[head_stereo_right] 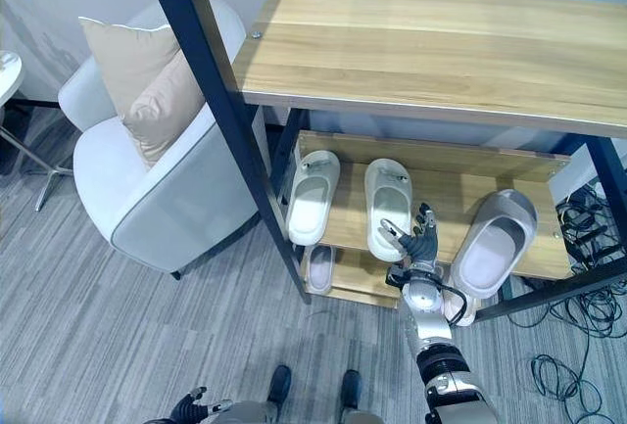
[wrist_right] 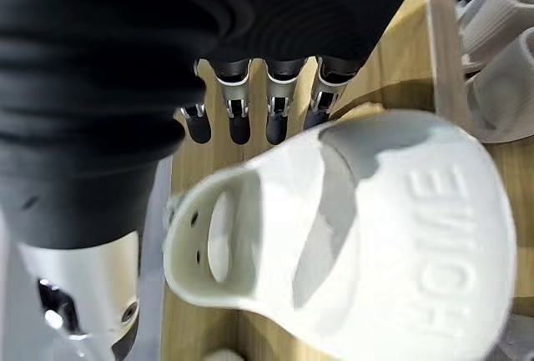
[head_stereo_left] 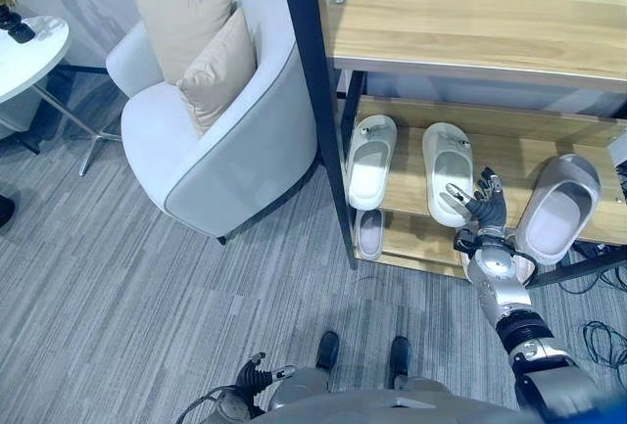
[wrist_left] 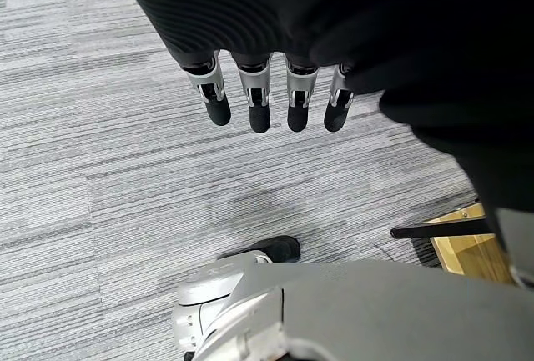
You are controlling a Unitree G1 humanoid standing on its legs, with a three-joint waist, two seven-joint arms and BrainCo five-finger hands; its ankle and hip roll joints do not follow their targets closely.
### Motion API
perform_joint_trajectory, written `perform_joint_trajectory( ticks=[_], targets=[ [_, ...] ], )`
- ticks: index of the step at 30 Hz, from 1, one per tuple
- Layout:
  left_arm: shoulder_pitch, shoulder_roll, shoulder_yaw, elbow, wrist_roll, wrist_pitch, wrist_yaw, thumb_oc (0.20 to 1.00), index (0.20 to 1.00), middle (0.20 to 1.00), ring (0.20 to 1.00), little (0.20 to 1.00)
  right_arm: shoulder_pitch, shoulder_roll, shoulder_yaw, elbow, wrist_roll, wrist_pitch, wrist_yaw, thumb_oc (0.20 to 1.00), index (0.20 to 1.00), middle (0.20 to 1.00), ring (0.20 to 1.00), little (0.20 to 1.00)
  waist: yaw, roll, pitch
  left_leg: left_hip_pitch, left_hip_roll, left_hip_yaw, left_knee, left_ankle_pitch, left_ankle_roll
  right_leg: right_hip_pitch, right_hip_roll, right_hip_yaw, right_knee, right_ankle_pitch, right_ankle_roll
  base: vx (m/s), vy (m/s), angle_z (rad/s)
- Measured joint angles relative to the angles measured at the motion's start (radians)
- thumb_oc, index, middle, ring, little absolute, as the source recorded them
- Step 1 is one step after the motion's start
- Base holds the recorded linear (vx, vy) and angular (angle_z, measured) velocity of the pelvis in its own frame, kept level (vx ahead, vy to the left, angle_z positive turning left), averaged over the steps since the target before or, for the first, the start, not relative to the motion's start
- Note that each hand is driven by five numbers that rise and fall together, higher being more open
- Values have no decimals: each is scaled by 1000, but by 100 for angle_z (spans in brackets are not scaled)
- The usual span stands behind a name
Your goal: Arrange the slippers neatly on the shoe rack.
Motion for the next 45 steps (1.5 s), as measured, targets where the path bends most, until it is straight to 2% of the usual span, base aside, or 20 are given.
perform_joint_trajectory(
  ticks=[2, 9, 23, 29, 30, 38, 45],
  targets=[
    [-2, 0, 0, -2, -2, -2, 1, 1000, 1000, 1000, 1000, 1000, -18, -30, 6, 0, -33, 8, 4, 1000, 1000, 1000, 1000, 1000, 3, 0, 0, -22, 0, -3, 0, 5, -2, -21, 0, -1, 0, 1, 0, -33, 1, 3],
    [-5, 1, -1, -2, -28, -5, 0, 1000, 1000, 1000, 1000, 1000, -35, -32, 16, 7, -42, 16, 8, 1000, 1000, 1000, 1000, 1000, 26, -7, 8, -25, 1, -3, 0, 7, -2, -24, 1, -2, 0, 8, -7, 16, 0, 0],
    [-11, 7, -1, -17, -28, -3, 1, 1000, 1000, 1000, 1000, 1000, -64, -19, 36, -3, -41, 15, 2, 1000, 1000, 1000, 1000, 1000, 26, -12, 34, -27, 0, -5, 0, 8, -4, -26, 1, -6, 0, 2, 3, 0, 0, 0],
    [-13, 5, -1, -18, -28, 6, 17, 1000, 1000, 1000, 1000, 1000, -47, 69, 15, -34, -39, 5, -48, 1000, 1000, 1000, 1000, 1000, 21, -11, 36, -21, 0, -5, 0, 6, -6, -18, -1, -5, 0, 2, 2, 52, 24, 2],
    [-14, 4, 0, -18, -29, 20, 23, 1000, 1000, 1000, 1000, 1000, -34, 90, 18, -44, -37, 7, -52, 1000, 1000, 1000, 1000, 1000, 19, -11, 34, -13, -1, -4, 0, 5, -6, -10, -1, -5, 0, 2, 1, 113, 62, -1],
    [-7, 3, -1, -18, -29, 27, 44, 1000, 1000, 1000, 1000, 1000, 0, 93, 83, -48, -37, 45, -44, 1000, 1000, 1000, 1000, 1000, 21, -19, 3, 8, -1, 2, 0, 1, -4, 6, -2, -1, 0, 1, 2, 25, 26, -3],
    [9, 1, -1, -17, -28, 30, 45, 1000, 1000, 1000, 1000, 1000, 23, 87, 80, -47, -38, 64, -43, 1000, 1000, 1000, 1000, 1000, 24, -19, -34, 3, -4, -3, 0, 1, -3, 5, -5, -5, 0, 1, 2, 28, 23, 3]
  ],
)
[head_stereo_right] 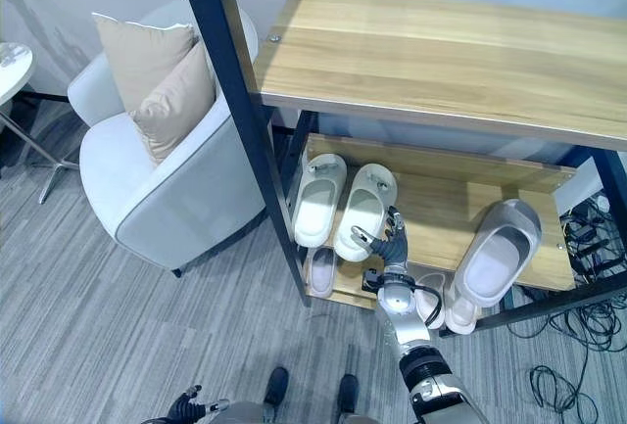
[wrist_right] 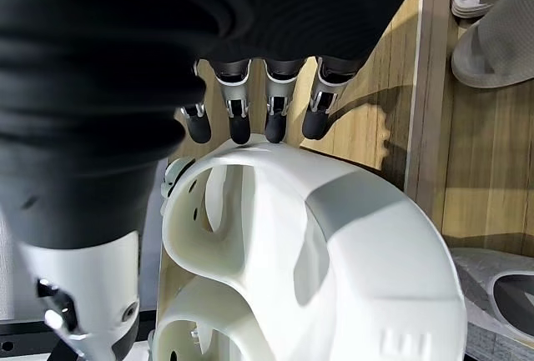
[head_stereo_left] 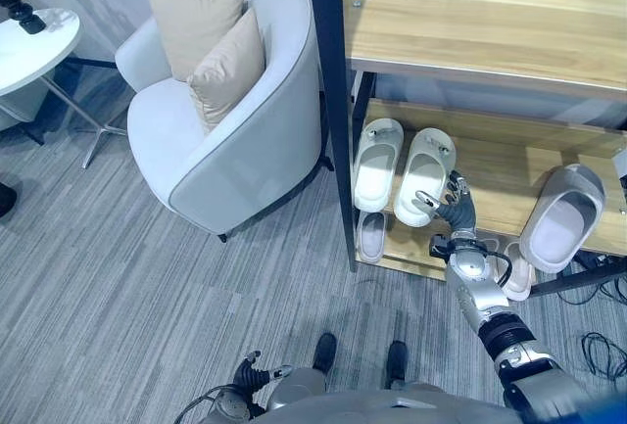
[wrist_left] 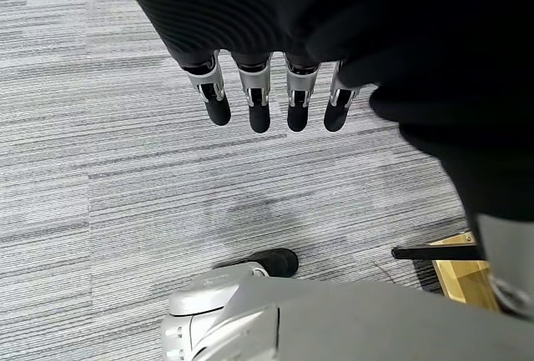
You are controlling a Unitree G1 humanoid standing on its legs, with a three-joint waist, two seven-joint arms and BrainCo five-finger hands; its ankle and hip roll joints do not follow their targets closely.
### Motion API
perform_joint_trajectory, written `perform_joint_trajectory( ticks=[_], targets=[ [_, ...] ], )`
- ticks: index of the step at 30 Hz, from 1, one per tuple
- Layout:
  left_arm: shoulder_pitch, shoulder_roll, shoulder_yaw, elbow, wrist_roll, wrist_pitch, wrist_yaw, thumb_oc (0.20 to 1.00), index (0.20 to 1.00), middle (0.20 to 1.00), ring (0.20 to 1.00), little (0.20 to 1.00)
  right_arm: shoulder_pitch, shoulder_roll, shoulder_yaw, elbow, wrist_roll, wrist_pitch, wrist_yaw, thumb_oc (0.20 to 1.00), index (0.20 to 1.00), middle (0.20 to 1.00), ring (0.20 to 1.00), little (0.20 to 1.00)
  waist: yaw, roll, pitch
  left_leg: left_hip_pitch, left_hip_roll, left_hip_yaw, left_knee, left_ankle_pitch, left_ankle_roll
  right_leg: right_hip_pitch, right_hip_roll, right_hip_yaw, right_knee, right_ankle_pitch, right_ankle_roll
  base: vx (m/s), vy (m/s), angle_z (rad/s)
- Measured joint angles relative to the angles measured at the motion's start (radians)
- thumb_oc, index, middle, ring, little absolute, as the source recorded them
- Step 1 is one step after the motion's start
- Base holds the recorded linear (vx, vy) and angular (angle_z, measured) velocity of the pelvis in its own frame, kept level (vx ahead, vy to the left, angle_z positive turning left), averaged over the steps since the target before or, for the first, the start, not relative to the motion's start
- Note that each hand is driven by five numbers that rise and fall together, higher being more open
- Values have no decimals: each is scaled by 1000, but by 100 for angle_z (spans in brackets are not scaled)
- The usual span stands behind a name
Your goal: Arrange the slippers neatly on the shoe rack.
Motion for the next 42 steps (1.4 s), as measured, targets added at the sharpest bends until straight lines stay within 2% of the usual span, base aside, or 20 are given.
perform_joint_trajectory(
  ticks=[7, 18, 22, 32, 36, 42],
  targets=[
    [1, -2, 0, 0, 0, 9, 0, 1000, 1000, 1000, 1000, 1000, -1, -7, -38, 3, -2, 7, -2, 1000, 1000, 1000, 1000, 1000, 3, 3, -2, -10, -8, -20, 0, 5, 4, -1, -8, -21, 0, 0, 0, 9, 23, 8],
    [2, -4, 1, 0, 2, 8, -4, 1000, 1000, 1000, 1000, 1000, -6, -49, -35, 20, -3, 18, 20, 1000, 1000, 1000, 1000, 1000, 11, 6, -6, -11, -12, -42, 0, 10, 3, 7, -11, -44, 0, -2, 3, 0, 1, 5],
    [3, -5, 1, 0, 3, 3, -6, 1000, 1000, 1000, 1000, 1000, -50, -81, -34, 85, -15, 18, 32, 1000, 1000, 1000, 1000, 1000, 29, 6, -6, -19, -12, -52, 0, 15, -1, 6, -12, -55, 0, -3, 3, -19, 13, 12],
    [4, -4, 11, 1, 2, 2, -9, 1000, 1000, 1000, 1000, 1000, -79, -102, -34, 130, -50, 23, 36, 1000, 1000, 1000, 1000, 1000, 30, 0, -5, -27, -13, -72, 0, 20, -3, 6, -12, -77, 0, -3, 3, -2, 7, 5],
    [4, -4, 19, 1, 2, 5, -7, 1000, 1000, 1000, 1000, 1000, -72, -69, -73, 129, -91, 31, -22, 1000, 1000, 1000, 1000, 1000, 29, -6, -5, -24, -13, -74, 0, 22, -1, 10, -12, -79, 0, -3, 4, 0, 4, 1],
    [6, -4, 19, 0, 10, 9, -2, 1000, 1000, 1000, 1000, 1000, -70, -95, -126, 97, -131, 40, -70, 1000, 1000, 1000, 1000, 1000, 28, -6, -5, -7, -14, -75, 0, 22, 0, 27, -14, -79, 0, -5, 5, 0, 0, 0]
  ],
)
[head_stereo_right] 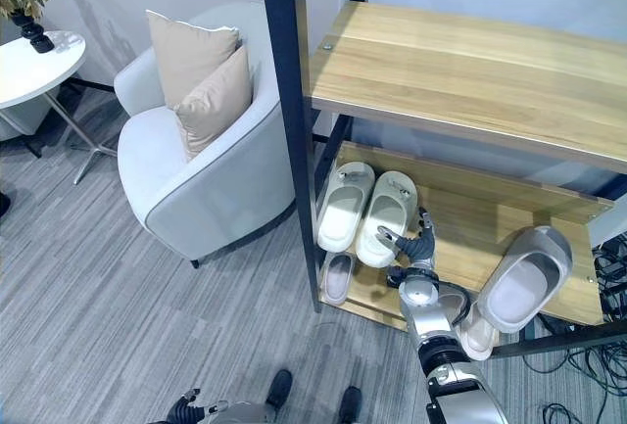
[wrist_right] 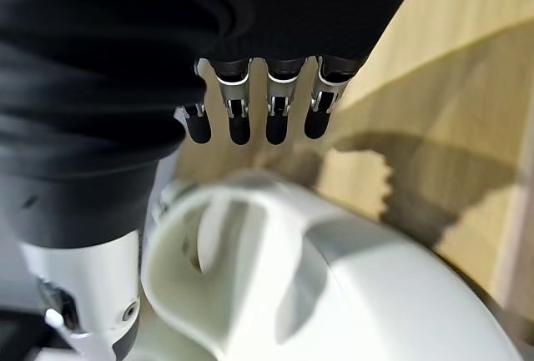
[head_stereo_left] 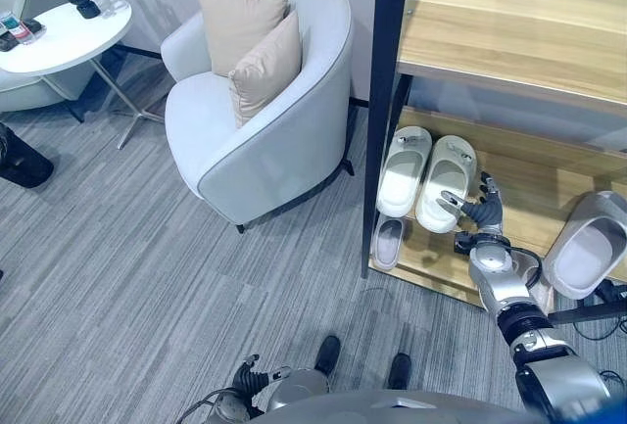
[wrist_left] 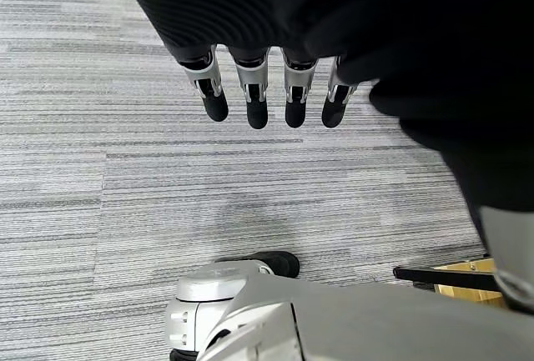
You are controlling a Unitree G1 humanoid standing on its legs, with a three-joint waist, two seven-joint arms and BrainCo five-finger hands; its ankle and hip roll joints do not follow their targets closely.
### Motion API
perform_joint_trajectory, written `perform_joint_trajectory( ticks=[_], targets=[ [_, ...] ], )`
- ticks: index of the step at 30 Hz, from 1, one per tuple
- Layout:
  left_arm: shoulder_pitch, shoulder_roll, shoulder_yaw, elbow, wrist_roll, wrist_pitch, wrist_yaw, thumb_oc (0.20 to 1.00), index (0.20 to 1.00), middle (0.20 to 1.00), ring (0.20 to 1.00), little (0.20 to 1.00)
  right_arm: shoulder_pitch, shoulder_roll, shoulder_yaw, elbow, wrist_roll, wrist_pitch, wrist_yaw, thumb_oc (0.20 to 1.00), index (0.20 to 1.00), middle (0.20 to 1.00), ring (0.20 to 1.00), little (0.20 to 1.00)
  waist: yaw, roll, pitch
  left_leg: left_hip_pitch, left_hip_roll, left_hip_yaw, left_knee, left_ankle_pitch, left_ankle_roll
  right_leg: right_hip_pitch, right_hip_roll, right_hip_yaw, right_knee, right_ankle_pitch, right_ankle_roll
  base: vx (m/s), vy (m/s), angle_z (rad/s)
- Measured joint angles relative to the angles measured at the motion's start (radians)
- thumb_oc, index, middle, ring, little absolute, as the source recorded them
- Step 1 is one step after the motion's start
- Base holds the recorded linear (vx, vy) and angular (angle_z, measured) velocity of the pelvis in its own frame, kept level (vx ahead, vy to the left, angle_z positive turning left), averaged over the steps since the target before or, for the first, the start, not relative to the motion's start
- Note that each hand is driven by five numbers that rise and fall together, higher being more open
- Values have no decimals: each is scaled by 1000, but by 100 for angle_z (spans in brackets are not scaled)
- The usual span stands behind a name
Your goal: Arrange the slippers neatly on the shoe rack.
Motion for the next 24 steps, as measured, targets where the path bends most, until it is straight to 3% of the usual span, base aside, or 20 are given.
perform_joint_trajectory(
  ticks=[2, 5, 7, 8, 11, 14, 18, 24],
  targets=[
    [2, 0, 0, 0, 2, 0, 0, 1000, 1000, 1000, 1000, 1000, -1, -58, -3, -61, -29, 0, -5, 1000, 1000, 1000, 1000, 1000, 0, 0, 0, 1, 0, 1, 0, 0, 0, 1, 0, 1, 0, -3, 3, 0, 0, 0],
    [7, 0, 3, -2, 5, -7, -2, 1000, 1000, 1000, 1000, 1000, 0, -225, -18, -159, -156, 3, -15, 1000, 1000, 1000, 1000, 1000, 0, 1, 0, 4, 0, 1, 0, 0, 0, 4, -1, 2, 0, -5, 4, -3, -10, 1],
    [28, 3, 29, -23, 52, -19, -6, 1000, 1000, 1000, 1000, 1000, 27, -494, -45, -186, -370, 36, -16, 1000, 1000, 1000, 1000, 1000, 1, -1, 0, 7, -2, 1, 0, 0, 0, 6, -2, 3, 0, -6, 6, -18, -24, -2],
    [35, 4, 29, -18, 71, -17, -9, 1000, 1000, 1000, 1000, 1000, 28, -548, -93, -178, -417, 52, -30, 1000, 1000, 1000, 1000, 1000, -15, -3, -1, 17, 0, 4, 0, -2, 3, 13, -1, 6, 0, -4, 3, -29, -24, -12],
    [36, 7, 29, -5, 79, -18, -32, 1000, 1000, 1000, 1000, 1000, 30, -559, -109, -114, -492, 82, -35, 1000, 1000, 1000, 1000, 1000, -45, 0, -2, 17, 5, 22, 0, -4, 3, 6, 4, 20, 0, -4, 2, -36, -9, -19],
    [34, -6, 25, -3, 79, -20, -44, 1000, 1000, 1000, 1000, 1000, 43, -516, -107, -43, -499, 115, -36, 1000, 1000, 1000, 1000, 1000, -59, 42, 7, 16, 3, 31, 0, -4, 3, 0, 1, 31, 0, -3, 4, -25, -6, -10],
    [37, -30, 22, -2, 79, -19, -44, 1000, 1000, 1000, 1000, 1000, 44, -498, -105, -7, -484, 131, -31, 1000, 1000, 1000, 1000, 1000, -56, 71, 9, 13, 6, 50, 0, -7, 5, -11, 4, 55, 0, -2, 3, -7, -8, -11],
    [32, -31, 23, -2, 77, -18, -48, 1000, 1000, 1000, 1000, 1000, 35, -441, -106, 66, -410, 140, -30, 1000, 1000, 1000, 1000, 1000, -62, 74, 14, 15, 4, 56, 0, -12, 10, -12, 2, 59, 0, 0, -1, -1, -8, -5]
  ],
)
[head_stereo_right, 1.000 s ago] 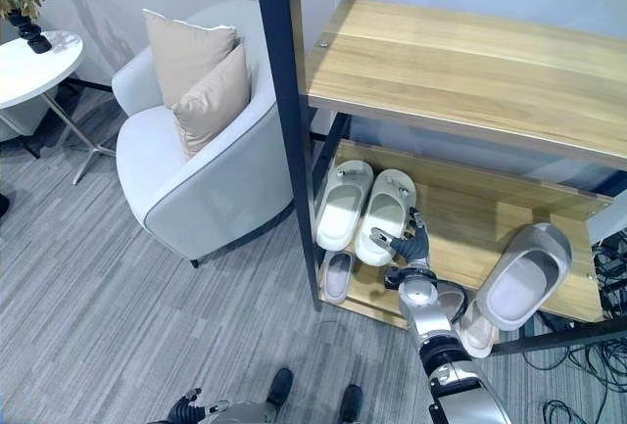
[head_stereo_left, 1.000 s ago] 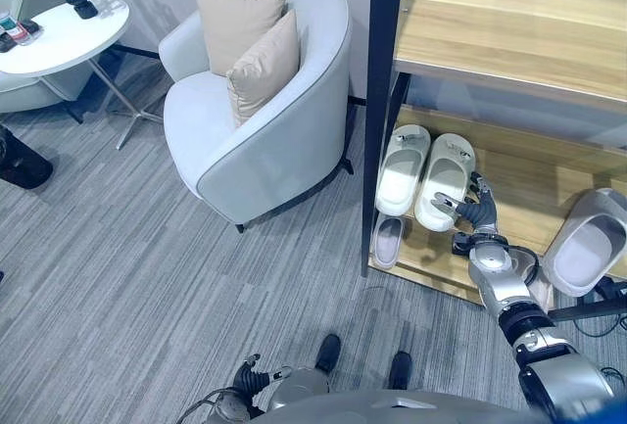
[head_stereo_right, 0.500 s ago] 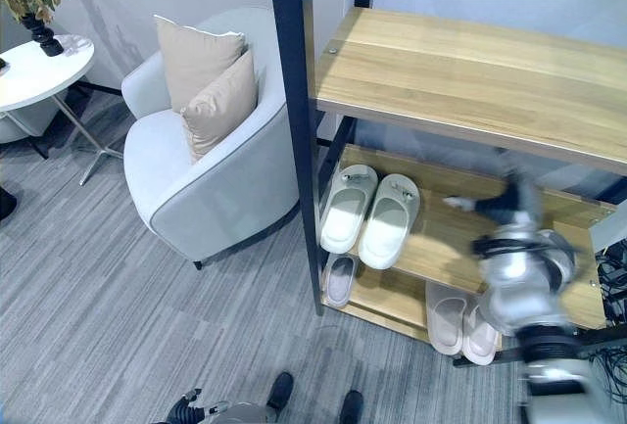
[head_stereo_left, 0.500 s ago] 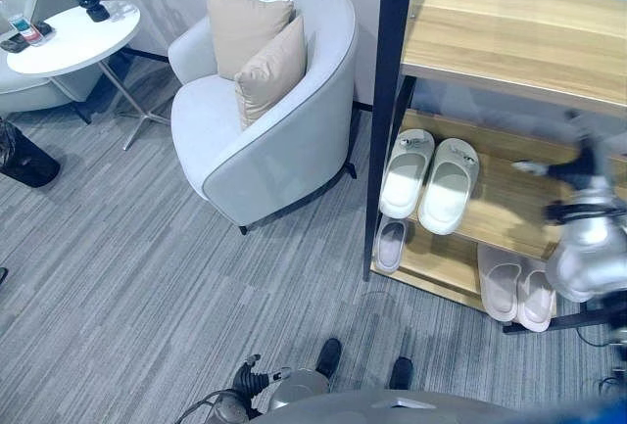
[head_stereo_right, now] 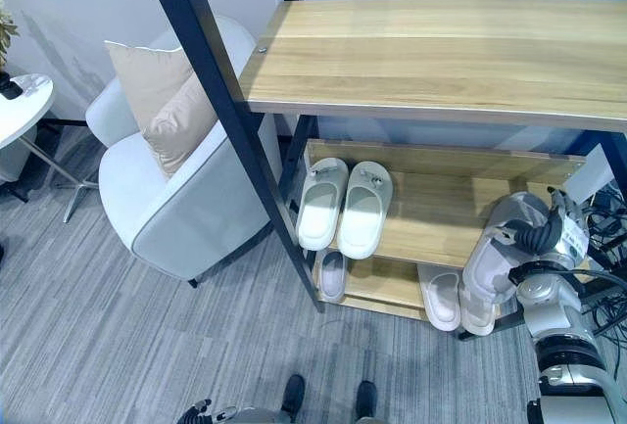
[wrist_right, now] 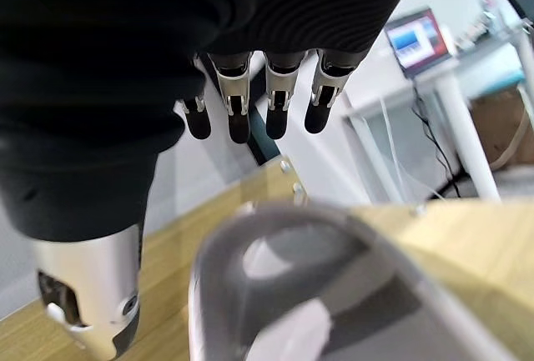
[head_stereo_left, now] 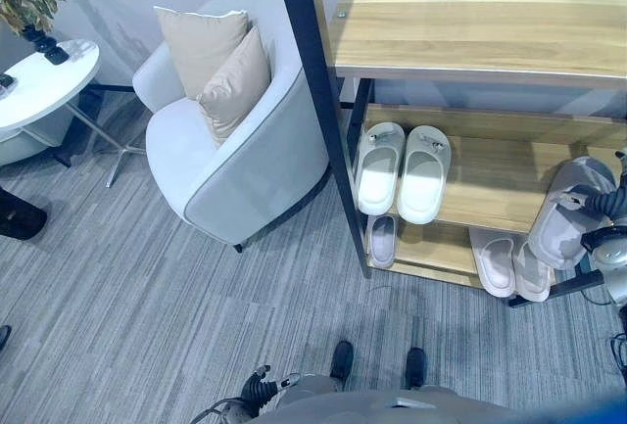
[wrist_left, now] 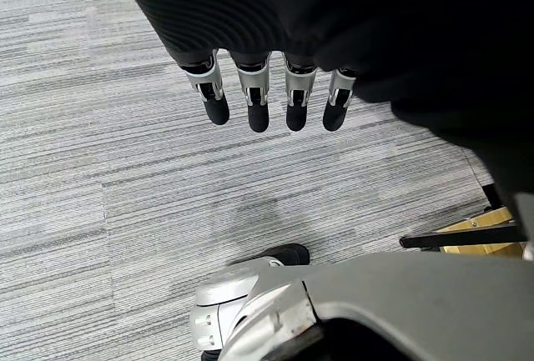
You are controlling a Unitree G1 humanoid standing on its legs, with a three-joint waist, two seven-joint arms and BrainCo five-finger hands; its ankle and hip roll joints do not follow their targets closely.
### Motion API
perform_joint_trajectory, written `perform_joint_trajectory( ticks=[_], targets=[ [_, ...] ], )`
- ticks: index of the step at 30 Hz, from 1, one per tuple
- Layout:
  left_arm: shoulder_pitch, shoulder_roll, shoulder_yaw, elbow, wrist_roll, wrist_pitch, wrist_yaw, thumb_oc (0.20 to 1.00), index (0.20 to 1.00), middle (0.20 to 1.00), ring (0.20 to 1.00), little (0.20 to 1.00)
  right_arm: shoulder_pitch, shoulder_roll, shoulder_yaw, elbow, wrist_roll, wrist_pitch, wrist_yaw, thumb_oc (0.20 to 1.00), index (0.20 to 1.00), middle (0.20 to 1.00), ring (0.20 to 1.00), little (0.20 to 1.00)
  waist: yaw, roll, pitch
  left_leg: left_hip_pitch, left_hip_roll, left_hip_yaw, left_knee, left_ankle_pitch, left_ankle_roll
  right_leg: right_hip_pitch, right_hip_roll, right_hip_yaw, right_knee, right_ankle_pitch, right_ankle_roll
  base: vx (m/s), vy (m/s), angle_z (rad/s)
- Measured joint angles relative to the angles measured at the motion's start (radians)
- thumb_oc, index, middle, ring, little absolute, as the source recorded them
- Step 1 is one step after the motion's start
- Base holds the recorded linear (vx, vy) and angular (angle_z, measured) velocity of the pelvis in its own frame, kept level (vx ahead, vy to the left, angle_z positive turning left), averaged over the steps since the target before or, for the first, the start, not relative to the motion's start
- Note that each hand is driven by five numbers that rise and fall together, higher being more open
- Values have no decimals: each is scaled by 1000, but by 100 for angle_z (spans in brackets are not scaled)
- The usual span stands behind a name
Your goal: Arrange the slippers neatly on the shoe rack.
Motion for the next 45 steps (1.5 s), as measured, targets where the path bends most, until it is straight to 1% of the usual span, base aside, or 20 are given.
perform_joint_trajectory(
  ticks=[2, 9, 11, 15, 17, 20, 22, 28, 30, 33, 35, 37, 45],
  targets=[
    [0, -2, 3, 0, -2, 1, 0, 1000, 1000, 1000, 1000, 1000, 1, 0, -3, 0, 1, 1, -2, 1000, 1000, 1000, 1000, 1000, 1, 3, 3, 0, 0, 0, 0, 0, 0, 1, 0, 0, 0, -3, 5, 5, -9, 2],
    [0, 0, 7, 2, -7, 3, 1, 1000, 1000, 1000, 1000, 1000, 12, 7, -10, 15, 41, 11, -5, 1000, 1000, 1000, 1000, 1000, -15, -3, 13, 1, 0, 1, 0, 0, 0, 0, 0, 1, 0, -4, 5, 2, -9, -1],
    [0, 0, 7, 2, -8, 3, 2, 1000, 1000, 1000, 1000, 1000, 12, 8, -10, 51, 42, 12, -4, 1000, 1000, 1000, 1000, 1000, -15, -4, 14, 0, 0, 2, 0, 0, 0, 0, 0, 1, 0, -4, 5, 0, 0, 0],
    [-1, 1, 7, 1, -9, 4, 5, 1000, 1000, 1000, 1000, 1000, 12, 8, -10, 58, 70, 15, -5, 1000, 1000, 1000, 1000, 1000, -17, -6, 21, 0, 0, 1, 0, 0, 0, 0, 0, 1, 0, -4, 5, 0, 0, 0],
    [-2, 3, 7, 1, -9, 4, 5, 1000, 1000, 1000, 1000, 1000, 11, 45, -44, 52, 101, 15, -10, 1000, 1000, 1000, 1000, 1000, -19, -11, 24, 0, 1, 1, 0, -1, 0, -1, 1, 1, 0, -4, 5, 0, 0, 0],
    [-6, 4, 7, 1, -10, 4, 6, 1000, 1000, 1000, 1000, 1000, 11, 75, -39, 53, 119, 19, -9, 1000, 1000, 1000, 1000, 1000, -17, -10, 30, -7, -1, 2, 0, -1, 0, -9, -1, 2, 0, -3, 5, 0, 0, 0],
    [-7, 5, 7, 1, -17, 4, 6, 1000, 1000, 1000, 1000, 1000, 4, 73, -38, 68, 120, 23, -9, 1000, 1000, 1000, 1000, 1000, -17, -12, 31, -17, -1, 2, 0, 0, 0, -18, -1, 2, 0, 2, 0, 0, 0, 0],
    [-7, 5, 7, 2, -19, 5, 6, 1000, 1000, 1000, 1000, 1000, -9, 73, -31, 91, 142, 25, -1, 1000, 1000, 1000, 1000, 1000, -16, -12, 33, -17, -1, 2, 0, 0, 0, -17, -1, 2, 0, 3, 0, 0, 0, 0],
    [-9, 5, 7, 1, -21, 4, 6, 1000, 1000, 1000, 1000, 1000, -29, 72, -30, 114, 150, 25, 0, 1000, 1000, 1000, 1000, 1000, -16, -12, 39, -17, 0, 3, 0, 0, 0, -18, 0, 2, 0, -1, 7, -12, -14, -4],
    [-14, 5, 7, 1, -45, 3, 6, 1000, 1000, 1000, 1000, 1000, -47, 70, -30, 124, 155, 31, 0, 1000, 1000, 1000, 1000, 1000, -16, -11, 56, -17, 0, 5, 0, 0, 0, -20, 0, 5, 0, -1, 7, 0, 0, 0],
    [-13, 5, 7, 1, -46, 3, 6, 1000, 1000, 1000, 1000, 1000, -65, 66, -21, 135, 156, 33, -1, 1000, 1000, 1000, 1000, 1000, -16, -10, 56, -26, 0, 7, 0, 0, 0, -29, 0, 7, 0, -1, 7, -4, -22, -7],
    [-19, 5, 9, 1, -49, 1, 6, 1000, 1000, 1000, 1000, 1000, -94, 61, -17, 144, 156, 33, -1, 1000, 1000, 1000, 1000, 1000, -16, -4, 66, -33, 0, 20, 0, 0, 0, -40, 0, 15, 0, 5, 1, -11, -17, -11],
    [-20, 5, 9, 1, -56, 1, 6, 1000, 1000, 1000, 1000, 1000, -124, 58, -17, 172, 161, 33, 1, 1000, 1000, 1000, 1000, 1000, -15, -2, 67, -33, 0, 18, 0, 0, 0, -39, 0, 13, 0, 4, 6, 8, -9, 1]
  ],
)
